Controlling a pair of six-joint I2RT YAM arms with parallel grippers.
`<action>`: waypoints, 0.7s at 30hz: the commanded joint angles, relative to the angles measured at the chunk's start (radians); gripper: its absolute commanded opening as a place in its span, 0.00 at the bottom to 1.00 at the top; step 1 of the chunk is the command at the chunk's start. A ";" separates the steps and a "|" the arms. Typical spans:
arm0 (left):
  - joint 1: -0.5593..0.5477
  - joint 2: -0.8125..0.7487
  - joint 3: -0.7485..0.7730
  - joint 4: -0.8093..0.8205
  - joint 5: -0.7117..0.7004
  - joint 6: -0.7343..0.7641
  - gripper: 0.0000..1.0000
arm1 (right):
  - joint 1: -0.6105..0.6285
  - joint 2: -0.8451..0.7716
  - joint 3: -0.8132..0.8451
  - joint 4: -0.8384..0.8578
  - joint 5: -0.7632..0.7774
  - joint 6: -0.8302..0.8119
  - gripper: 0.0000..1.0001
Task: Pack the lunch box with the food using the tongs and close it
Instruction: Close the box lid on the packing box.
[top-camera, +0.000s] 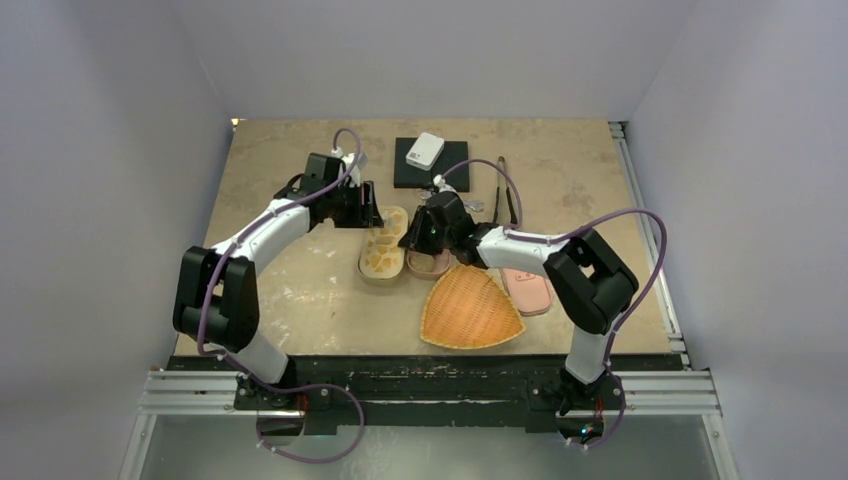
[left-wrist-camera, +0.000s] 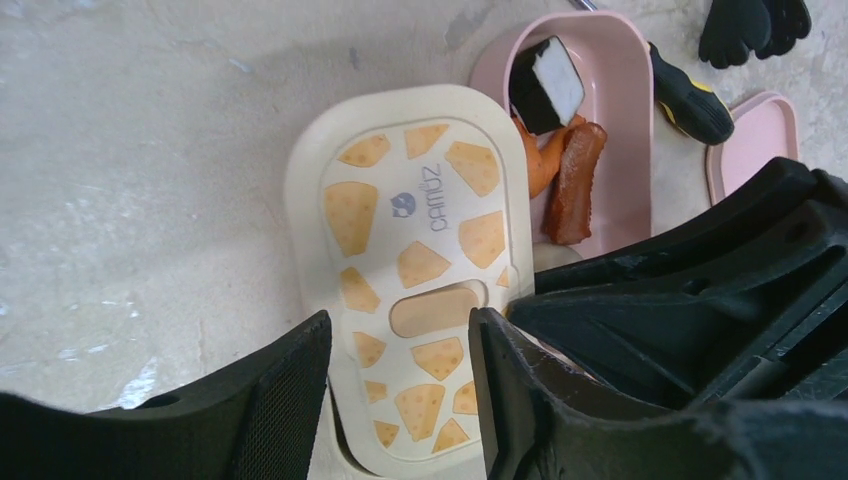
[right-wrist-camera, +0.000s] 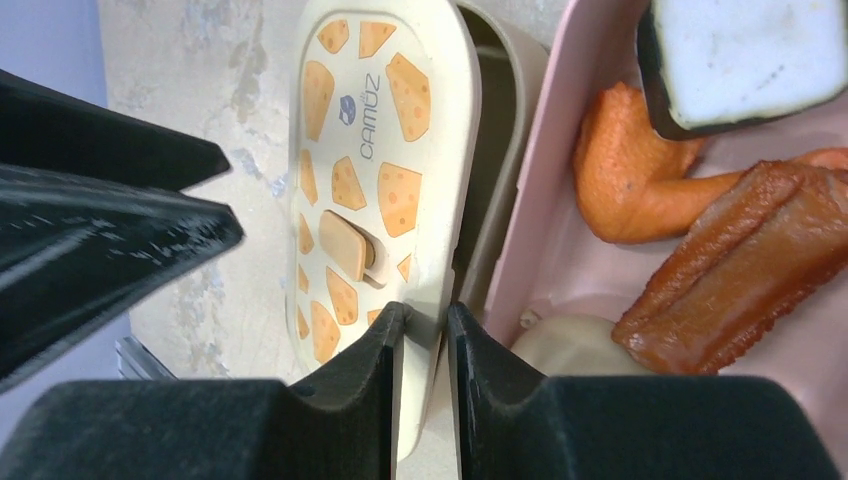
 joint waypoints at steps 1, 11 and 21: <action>-0.003 -0.034 0.027 0.025 -0.090 0.050 0.53 | 0.008 -0.037 -0.022 0.002 0.027 -0.021 0.25; -0.002 0.020 0.010 0.016 -0.087 0.058 0.59 | 0.008 -0.067 -0.025 -0.017 0.043 -0.030 0.34; 0.008 0.040 -0.011 -0.025 -0.075 0.064 0.57 | 0.021 -0.068 -0.052 0.003 0.002 0.003 0.33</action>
